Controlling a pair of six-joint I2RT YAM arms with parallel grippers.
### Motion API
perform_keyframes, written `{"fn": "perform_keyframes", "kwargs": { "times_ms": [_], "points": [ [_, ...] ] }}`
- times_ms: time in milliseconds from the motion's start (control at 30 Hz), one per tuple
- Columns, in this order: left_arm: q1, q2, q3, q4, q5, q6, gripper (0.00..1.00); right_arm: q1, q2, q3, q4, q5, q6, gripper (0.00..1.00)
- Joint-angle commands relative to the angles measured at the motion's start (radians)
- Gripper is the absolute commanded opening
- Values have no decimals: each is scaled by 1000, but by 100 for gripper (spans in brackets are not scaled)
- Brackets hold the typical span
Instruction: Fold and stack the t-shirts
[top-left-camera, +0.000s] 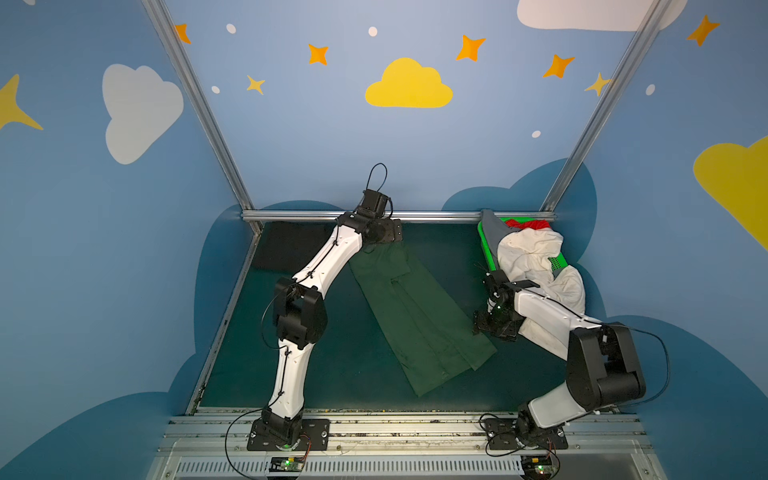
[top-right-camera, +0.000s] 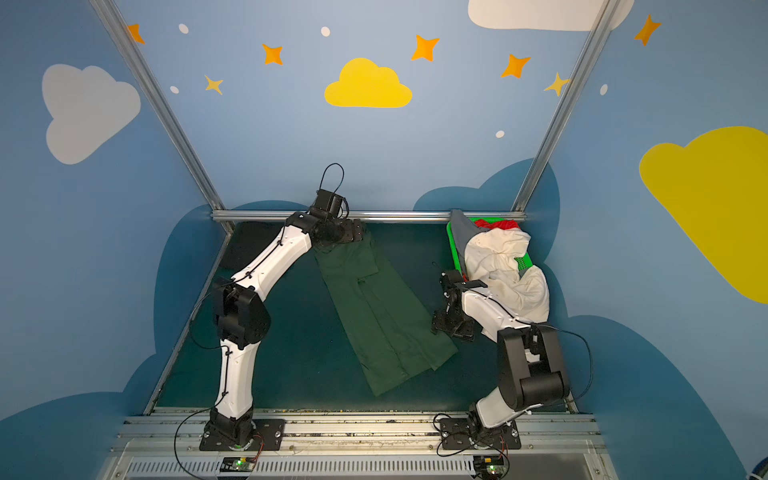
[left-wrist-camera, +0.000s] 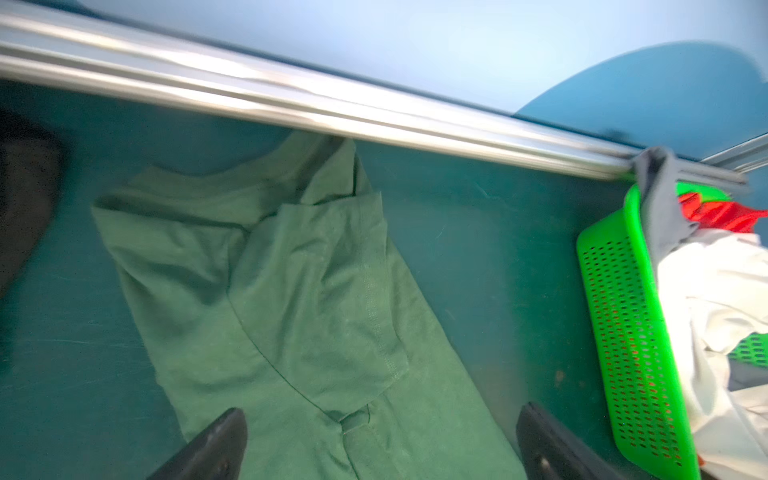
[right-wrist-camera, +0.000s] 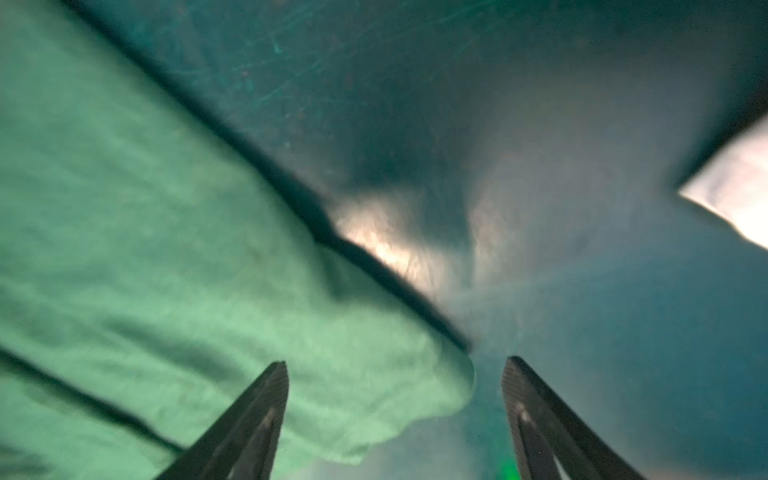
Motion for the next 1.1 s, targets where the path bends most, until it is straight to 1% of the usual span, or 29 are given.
{"fn": "perform_keyframes", "kwargs": {
  "times_ms": [0,133,267,367,400,533,567,633,700,767,900,967,1000,1067],
  "points": [
    [1,-138,-238,105,-7,-25,100,-5,67,1,54,-4,-43,69],
    [-1,-317,-495,204,-15,-67,100,-3,77,-40,79,-20,-49,61],
    [-1,-513,-750,303,-27,-113,100,1,27,-85,76,-54,-44,51],
    [-2,-640,-909,334,-60,-137,100,20,-36,-131,90,-92,-28,32],
    [-1,-677,-951,333,-73,-140,100,26,-53,-143,94,-113,-28,29],
    [2,-779,-1064,308,-113,-150,100,72,-84,-169,78,-148,-19,24],
    [3,-802,-1085,287,-133,-175,100,91,-91,-174,72,-158,-13,21],
    [9,-841,-1121,259,-145,-190,100,136,-110,-174,58,-158,8,20],
    [9,-887,-1164,252,-146,-190,100,189,-133,-173,48,-163,36,15],
    [9,-926,-1200,246,-138,-193,100,228,-155,-174,50,-204,68,9],
    [13,-996,-1264,217,-136,-201,100,316,-211,-203,116,-346,140,7],
    [17,-1026,-1295,208,-139,-211,100,334,-221,-208,142,-431,151,8],
    [15,-1042,-1314,204,-134,-220,100,342,-223,-210,144,-454,157,8],
    [18,-1069,-1350,207,-113,-239,100,360,-225,-205,130,-444,163,9]
  ]
}}
